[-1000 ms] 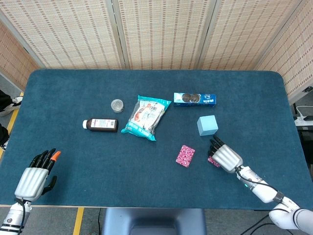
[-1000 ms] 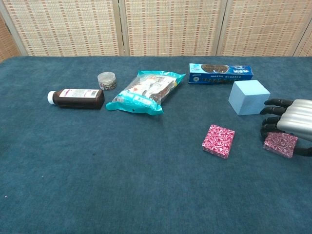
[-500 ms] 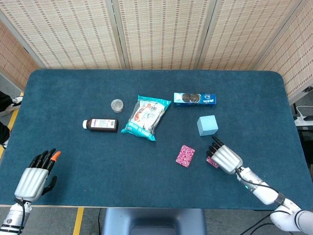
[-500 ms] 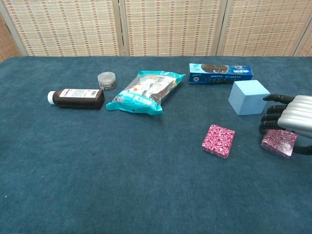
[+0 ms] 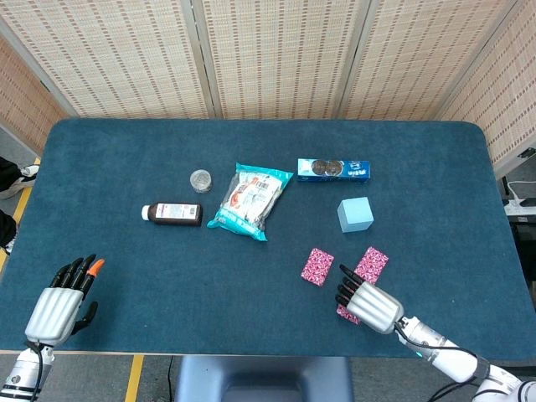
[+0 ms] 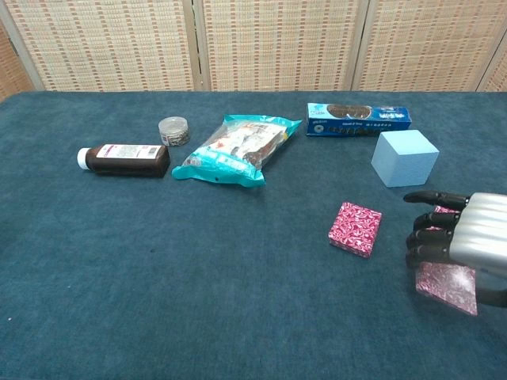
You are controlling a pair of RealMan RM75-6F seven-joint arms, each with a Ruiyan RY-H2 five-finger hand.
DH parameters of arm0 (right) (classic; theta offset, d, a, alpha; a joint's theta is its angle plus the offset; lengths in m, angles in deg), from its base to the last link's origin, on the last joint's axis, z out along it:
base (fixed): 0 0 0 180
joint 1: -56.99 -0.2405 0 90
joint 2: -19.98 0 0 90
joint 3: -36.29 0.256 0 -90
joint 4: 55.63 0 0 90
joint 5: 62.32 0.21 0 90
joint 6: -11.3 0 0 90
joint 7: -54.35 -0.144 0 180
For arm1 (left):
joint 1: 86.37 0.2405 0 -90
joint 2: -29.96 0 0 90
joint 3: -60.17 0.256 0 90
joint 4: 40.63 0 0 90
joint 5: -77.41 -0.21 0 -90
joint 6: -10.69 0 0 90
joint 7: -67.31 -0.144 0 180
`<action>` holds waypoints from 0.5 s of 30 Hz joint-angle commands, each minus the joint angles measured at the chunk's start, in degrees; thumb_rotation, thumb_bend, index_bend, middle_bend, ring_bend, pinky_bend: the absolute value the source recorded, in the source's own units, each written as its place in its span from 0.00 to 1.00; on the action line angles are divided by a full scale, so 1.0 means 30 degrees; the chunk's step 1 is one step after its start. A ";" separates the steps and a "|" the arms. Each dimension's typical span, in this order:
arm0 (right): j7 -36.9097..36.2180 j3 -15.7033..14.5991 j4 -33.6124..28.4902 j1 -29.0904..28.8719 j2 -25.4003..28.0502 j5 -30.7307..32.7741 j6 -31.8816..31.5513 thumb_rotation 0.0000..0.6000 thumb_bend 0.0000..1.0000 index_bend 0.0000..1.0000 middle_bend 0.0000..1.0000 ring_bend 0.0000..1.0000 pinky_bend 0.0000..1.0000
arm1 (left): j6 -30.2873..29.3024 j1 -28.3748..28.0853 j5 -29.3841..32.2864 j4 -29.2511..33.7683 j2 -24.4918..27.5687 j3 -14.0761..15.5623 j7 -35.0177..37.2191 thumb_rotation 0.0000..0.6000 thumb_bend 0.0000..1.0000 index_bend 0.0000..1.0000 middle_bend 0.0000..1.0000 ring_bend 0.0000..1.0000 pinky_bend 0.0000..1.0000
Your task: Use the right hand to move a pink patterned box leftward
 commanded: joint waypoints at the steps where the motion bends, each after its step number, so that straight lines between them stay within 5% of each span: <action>1: 0.0534 -0.0166 0.0318 0.0124 -0.0548 -0.0205 0.0462 1.00 0.24 0.49 0.42 0.23 0.00 | -0.0062 0.0038 -0.0102 0.0030 0.0103 0.0059 0.0090 1.00 0.47 0.00 0.01 0.04 0.15; 3: 0.0908 -0.0042 0.0521 0.0261 -0.0795 0.0108 0.0759 1.00 0.24 0.32 0.36 0.20 0.00 | -0.0030 0.0016 -0.0119 -0.0001 0.0113 0.0057 0.0165 1.00 0.47 0.00 0.01 0.04 0.15; 4: 0.1150 0.0034 0.0470 0.0330 -0.0826 0.0354 0.0967 1.00 0.24 0.15 0.28 0.17 0.00 | -0.0046 0.0022 -0.0138 -0.0010 0.0125 0.0062 0.0193 1.00 0.47 0.00 0.01 0.04 0.15; 6: 0.1431 0.0105 0.0020 0.0379 -0.0710 0.0747 0.1397 1.00 0.24 0.01 0.14 0.10 0.00 | -0.0064 0.0032 -0.0167 -0.0042 0.0145 0.0070 0.0262 1.00 0.47 0.00 0.01 0.04 0.15; 9: 0.1494 0.0163 -0.0705 0.0485 -0.0290 0.0863 0.1261 1.00 0.24 0.00 0.02 0.02 0.00 | -0.0030 0.0016 -0.0156 -0.0028 0.0133 0.0063 0.0235 1.00 0.47 0.00 0.01 0.04 0.15; 15: 0.1066 0.0111 -0.2041 0.1268 0.1053 0.0513 -0.0678 1.00 0.23 0.00 0.00 0.00 0.00 | -0.0079 0.0060 -0.0131 -0.0039 0.0119 0.0063 0.0214 1.00 0.47 0.00 0.01 0.04 0.15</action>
